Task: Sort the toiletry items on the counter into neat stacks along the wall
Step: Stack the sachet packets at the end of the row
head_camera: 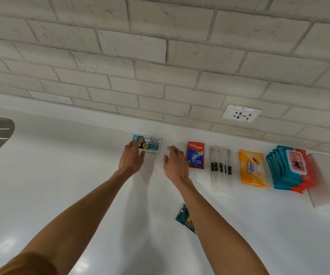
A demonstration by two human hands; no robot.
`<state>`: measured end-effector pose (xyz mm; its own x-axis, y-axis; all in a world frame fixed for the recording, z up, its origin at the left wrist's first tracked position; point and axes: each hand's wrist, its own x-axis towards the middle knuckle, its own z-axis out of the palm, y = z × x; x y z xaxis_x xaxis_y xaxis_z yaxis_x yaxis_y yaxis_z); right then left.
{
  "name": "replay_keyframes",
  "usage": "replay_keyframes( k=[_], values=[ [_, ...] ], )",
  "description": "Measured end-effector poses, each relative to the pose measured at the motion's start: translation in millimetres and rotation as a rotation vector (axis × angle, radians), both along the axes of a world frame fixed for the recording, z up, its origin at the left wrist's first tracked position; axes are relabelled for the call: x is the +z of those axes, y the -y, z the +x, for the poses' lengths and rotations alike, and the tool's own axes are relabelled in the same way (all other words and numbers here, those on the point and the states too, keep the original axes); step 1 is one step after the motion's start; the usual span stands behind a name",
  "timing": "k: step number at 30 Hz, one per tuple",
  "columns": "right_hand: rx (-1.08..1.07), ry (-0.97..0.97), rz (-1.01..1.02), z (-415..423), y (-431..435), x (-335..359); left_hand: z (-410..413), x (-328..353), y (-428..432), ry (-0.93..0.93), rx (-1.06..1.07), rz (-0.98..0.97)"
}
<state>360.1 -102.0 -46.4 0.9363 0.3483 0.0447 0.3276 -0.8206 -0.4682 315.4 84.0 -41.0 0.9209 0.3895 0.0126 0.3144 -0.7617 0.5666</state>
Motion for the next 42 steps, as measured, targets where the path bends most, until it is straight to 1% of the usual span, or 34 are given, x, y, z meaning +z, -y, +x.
replay_keyframes(
  k=[5, 16, 21, 28, 42],
  values=[
    [0.064, -0.054, -0.072, -0.7, -36.4, -5.8, -0.4, 1.6, -27.7, -0.064, -0.012, 0.019],
    [0.116, -0.172, -0.205, 3.6, -78.1, -17.5, 7.0, -19.2, -45.9, -0.178, -0.180, 0.037],
    [0.127, -0.163, -0.223, -2.5, -75.8, -23.1, 5.6, -24.9, -45.2, -0.178, -0.243, 0.075],
    [0.095, -0.159, -0.240, -5.8, -65.9, -25.3, 11.6, -27.4, -32.0, -0.166, -0.290, 0.073],
    [0.007, -0.145, -0.272, -4.7, -16.7, -30.6, 14.4, -39.5, 16.1, -0.159, -0.406, 0.060]
  ],
)
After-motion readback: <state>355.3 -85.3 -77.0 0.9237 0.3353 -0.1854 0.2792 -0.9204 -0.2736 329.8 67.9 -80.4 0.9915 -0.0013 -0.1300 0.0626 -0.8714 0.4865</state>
